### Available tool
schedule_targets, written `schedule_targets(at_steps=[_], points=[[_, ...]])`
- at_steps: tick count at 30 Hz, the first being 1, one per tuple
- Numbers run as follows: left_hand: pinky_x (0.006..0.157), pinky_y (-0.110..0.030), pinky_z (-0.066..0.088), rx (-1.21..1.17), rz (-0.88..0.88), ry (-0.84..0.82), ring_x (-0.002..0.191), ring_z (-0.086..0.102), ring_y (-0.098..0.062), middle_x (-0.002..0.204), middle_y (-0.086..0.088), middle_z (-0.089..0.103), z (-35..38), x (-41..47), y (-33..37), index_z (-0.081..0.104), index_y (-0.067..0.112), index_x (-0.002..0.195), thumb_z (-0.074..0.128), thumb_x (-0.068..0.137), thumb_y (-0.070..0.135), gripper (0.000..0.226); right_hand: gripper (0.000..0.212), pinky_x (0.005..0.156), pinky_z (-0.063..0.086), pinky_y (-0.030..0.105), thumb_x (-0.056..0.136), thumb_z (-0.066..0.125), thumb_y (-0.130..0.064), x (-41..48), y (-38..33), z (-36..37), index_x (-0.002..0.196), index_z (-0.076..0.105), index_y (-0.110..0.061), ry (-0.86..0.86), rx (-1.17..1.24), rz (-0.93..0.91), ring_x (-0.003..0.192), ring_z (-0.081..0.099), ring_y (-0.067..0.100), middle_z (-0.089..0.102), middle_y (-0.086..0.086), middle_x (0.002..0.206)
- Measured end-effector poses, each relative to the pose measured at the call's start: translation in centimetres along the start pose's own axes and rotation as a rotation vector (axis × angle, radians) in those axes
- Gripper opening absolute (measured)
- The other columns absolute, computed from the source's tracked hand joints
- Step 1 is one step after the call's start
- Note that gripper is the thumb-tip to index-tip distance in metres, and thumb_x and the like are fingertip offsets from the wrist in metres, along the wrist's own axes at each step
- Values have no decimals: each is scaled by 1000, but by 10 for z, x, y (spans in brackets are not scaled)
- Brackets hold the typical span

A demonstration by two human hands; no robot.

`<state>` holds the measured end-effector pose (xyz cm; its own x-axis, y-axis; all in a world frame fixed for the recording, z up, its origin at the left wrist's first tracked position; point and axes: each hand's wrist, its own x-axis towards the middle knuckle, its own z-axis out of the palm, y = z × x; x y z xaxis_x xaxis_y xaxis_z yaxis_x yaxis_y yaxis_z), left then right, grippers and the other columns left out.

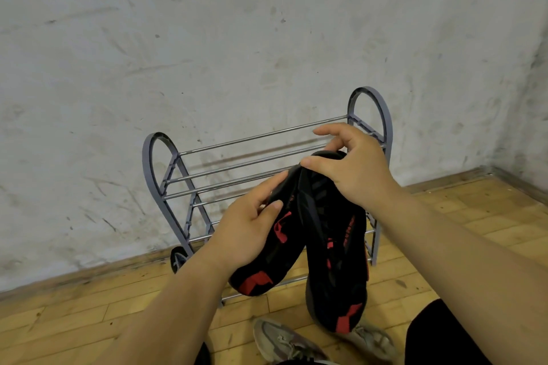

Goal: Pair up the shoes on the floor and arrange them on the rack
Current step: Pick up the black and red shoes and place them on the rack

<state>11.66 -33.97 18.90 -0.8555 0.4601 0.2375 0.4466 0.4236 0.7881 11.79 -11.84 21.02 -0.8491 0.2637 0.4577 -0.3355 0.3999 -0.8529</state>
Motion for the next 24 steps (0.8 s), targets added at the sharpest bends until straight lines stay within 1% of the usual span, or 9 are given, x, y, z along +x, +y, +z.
schedule_targets(at_steps=[3, 7, 9, 11, 14, 16, 20, 22, 24], points=[[106, -9, 38, 1, 24, -14, 133, 48, 13, 138, 37, 58, -3, -2, 3, 49, 51, 144, 49, 108, 9, 56, 33, 80, 47, 11, 74, 91, -33, 5, 2, -5, 100, 71, -40, -49, 40, -16, 88, 65, -2, 64, -11, 88], [107, -23, 42, -37, 6, -9, 128, 56, 8, 131, 33, 65, -3, -7, 4, 55, 62, 133, 50, 108, 9, 58, 32, 93, 53, 28, 72, 91, -39, 8, 8, -7, 100, 73, -41, -115, 36, 40, 108, 67, 5, 68, -16, 117], [108, -30, 46, -44, -6, -16, 126, 60, 3, 130, 30, 66, -1, -9, 5, 55, 66, 131, 53, 107, 15, 56, 28, 92, 56, 31, 73, 90, -40, 7, 8, -6, 97, 75, -40, -109, 23, 39, 104, 68, 5, 70, -16, 113], [107, -32, 47, -21, -6, -35, 125, 59, 4, 132, 32, 63, 1, -11, 6, 51, 66, 134, 61, 104, 25, 51, 25, 88, 58, 35, 73, 91, -40, 5, 6, -3, 93, 75, -38, -73, 9, 24, 95, 70, 6, 73, -13, 102], [100, -22, 46, 14, -14, -56, 120, 57, 14, 128, 43, 58, 7, -11, 11, 43, 65, 137, 72, 95, 39, 58, 25, 88, 58, 40, 71, 91, -43, 4, 6, 4, 89, 74, -37, -11, -21, 11, 95, 70, 10, 72, -13, 100], [100, -19, 45, 15, -24, -37, 122, 55, 15, 132, 42, 56, 13, -9, 11, 39, 63, 144, 76, 89, 46, 68, 26, 89, 57, 40, 69, 91, -44, 3, 6, 9, 88, 73, -39, -4, -50, -22, 98, 69, 9, 69, -16, 104], [91, -4, 40, 45, -43, 26, 120, 47, 25, 134, 45, 52, 22, -4, 6, 26, 63, 151, 77, 89, 45, 83, 26, 88, 55, 31, 72, 90, -39, 0, 6, 15, 91, 73, -37, -37, -89, -90, 95, 68, 4, 64, -17, 106], [85, 4, 37, 91, -46, 59, 110, 42, 35, 121, 56, 47, 24, -3, 5, 21, 64, 153, 75, 90, 46, 85, 28, 90, 55, 28, 74, 91, -36, 0, 8, 15, 95, 73, -35, -51, -58, -85, 95, 69, 2, 63, -16, 110], [80, 7, 35, 113, -49, 84, 102, 42, 38, 108, 63, 45, 26, -1, 4, 22, 64, 152, 74, 91, 44, 82, 30, 92, 55, 26, 75, 91, -32, 2, 10, 13, 100, 72, -35, -75, -27, -79, 96, 69, 0, 62, -15, 114]])
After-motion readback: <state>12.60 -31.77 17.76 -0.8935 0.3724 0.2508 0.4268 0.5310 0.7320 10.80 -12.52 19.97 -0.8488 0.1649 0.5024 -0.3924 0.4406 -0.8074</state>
